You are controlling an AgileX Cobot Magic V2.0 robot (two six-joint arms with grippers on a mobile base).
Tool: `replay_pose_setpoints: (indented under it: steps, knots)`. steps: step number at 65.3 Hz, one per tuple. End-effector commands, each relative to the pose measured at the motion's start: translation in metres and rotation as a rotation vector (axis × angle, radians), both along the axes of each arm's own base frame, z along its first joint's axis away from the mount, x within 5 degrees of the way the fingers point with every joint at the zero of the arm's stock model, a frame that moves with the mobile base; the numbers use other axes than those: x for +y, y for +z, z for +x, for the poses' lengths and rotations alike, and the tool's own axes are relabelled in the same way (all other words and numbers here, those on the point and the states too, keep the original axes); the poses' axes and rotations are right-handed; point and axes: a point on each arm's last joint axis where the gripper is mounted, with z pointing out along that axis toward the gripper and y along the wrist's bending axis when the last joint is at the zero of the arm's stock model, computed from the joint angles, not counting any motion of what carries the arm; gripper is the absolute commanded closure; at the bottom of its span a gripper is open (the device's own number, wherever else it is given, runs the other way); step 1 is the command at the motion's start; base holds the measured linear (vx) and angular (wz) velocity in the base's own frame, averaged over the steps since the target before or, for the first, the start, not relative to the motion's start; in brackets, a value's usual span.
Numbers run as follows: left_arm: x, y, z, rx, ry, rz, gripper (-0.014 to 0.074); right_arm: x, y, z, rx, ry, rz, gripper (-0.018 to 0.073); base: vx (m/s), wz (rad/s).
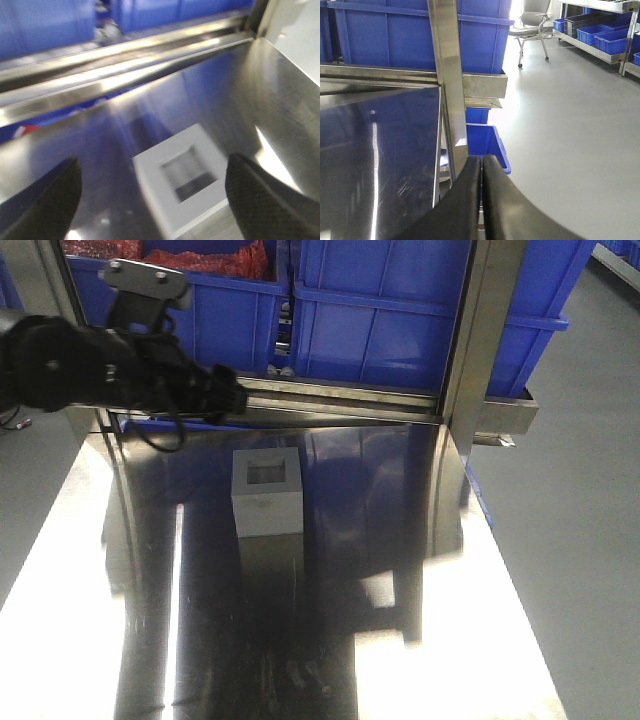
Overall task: Sort gray base to blue bin
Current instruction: 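Reach the left gripper down over the gray block's recessed top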
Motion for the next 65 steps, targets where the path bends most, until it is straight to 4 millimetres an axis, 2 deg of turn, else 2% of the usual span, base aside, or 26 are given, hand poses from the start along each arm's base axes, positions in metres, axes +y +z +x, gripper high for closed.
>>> replay_pose_setpoints:
  steps: [1,8,17,34,55,65]
  knots:
    - [-0.01,0.022,0.008,-0.062,0.019,-0.087,0.0019,0.0,0.006,0.001,-0.073,0.0,-0.021,0.0564,0.0,0.0]
    - [-0.017,0.011,0.022,-0.009,0.056,-0.129,0.0019,0.0,0.006,0.001,-0.073,0.0,-0.021,0.0564,0.0,0.0]
    - [-0.024,-0.013,0.037,0.068,0.088,-0.149,0.0019,0.0,0.006,0.001,-0.073,0.0,-0.021,0.0564,0.0,0.0]
    - [-0.031,-0.058,0.054,0.163,0.104,-0.115,0.0019,0.0,0.006,0.001,-0.073,0.0,-0.021,0.0564,0.0,0.0]
    - [-0.035,-0.088,0.064,0.209,0.117,-0.102,0.0019,0.0,0.006,0.001,-0.073,0.0,-0.021,0.0564,0.0,0.0]
    - [-0.036,-0.093,0.068,0.187,0.118,-0.11,0.0019,0.0,0.006,0.001,-0.073,0.0,-0.021,0.0564,0.0,0.0]
